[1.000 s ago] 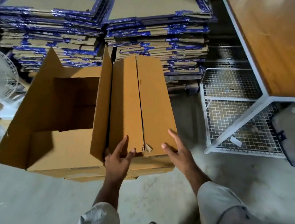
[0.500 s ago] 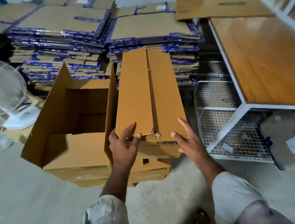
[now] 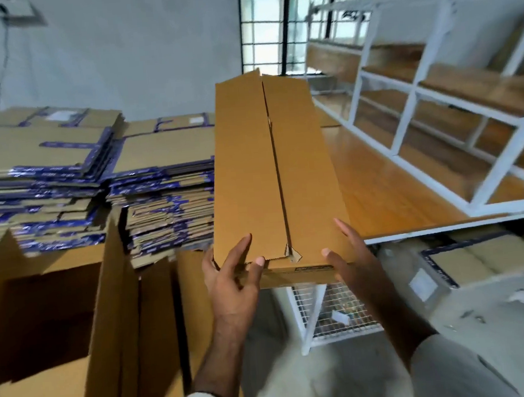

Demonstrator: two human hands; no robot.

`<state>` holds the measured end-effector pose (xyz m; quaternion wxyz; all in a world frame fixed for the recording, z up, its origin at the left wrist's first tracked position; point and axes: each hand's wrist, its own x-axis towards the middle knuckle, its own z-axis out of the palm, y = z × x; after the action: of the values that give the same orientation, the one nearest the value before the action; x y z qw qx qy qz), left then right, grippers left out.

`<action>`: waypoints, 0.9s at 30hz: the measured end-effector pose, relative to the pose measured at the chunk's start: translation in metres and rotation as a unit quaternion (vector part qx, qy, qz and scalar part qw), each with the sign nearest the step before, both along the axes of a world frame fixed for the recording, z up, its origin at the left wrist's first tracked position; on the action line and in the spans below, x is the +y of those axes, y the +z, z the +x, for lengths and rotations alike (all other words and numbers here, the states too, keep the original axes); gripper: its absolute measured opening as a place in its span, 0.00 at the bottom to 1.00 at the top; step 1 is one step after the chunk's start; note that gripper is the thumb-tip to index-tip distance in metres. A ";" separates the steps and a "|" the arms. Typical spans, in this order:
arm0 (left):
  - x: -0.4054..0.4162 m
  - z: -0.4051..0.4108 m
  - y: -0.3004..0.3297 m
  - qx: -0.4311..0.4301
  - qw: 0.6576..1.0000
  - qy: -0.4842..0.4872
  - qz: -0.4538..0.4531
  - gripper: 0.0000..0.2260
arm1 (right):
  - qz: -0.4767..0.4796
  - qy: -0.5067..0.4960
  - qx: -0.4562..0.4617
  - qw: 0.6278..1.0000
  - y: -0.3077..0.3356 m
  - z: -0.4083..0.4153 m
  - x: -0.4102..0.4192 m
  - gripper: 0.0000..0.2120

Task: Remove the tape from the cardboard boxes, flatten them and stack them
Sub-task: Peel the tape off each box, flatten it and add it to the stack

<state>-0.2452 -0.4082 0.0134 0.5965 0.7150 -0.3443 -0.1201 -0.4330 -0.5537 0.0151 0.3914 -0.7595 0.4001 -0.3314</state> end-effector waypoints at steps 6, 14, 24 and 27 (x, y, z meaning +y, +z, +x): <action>-0.107 -0.058 0.026 -0.033 0.997 -0.075 0.013 0.18 | -0.002 -0.068 -0.030 0.997 0.017 -0.077 -0.092 0.31; -0.281 -0.118 0.022 -0.123 0.968 -0.065 0.210 0.14 | 0.097 -0.070 -0.001 0.993 0.015 -0.154 -0.262 0.25; -0.391 -0.165 0.033 -0.199 0.930 -0.048 0.306 0.19 | 0.139 -0.037 0.008 0.990 0.021 -0.182 -0.408 0.23; -0.410 -0.167 0.033 -0.210 0.924 -0.042 0.316 0.19 | 0.110 -0.030 0.013 0.993 0.016 -0.180 -0.423 0.24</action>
<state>-0.4120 -0.8181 0.0460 0.2475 0.8601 -0.4358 -0.0949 -0.6128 -0.9762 0.0307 0.4570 -0.7040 0.4617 -0.2870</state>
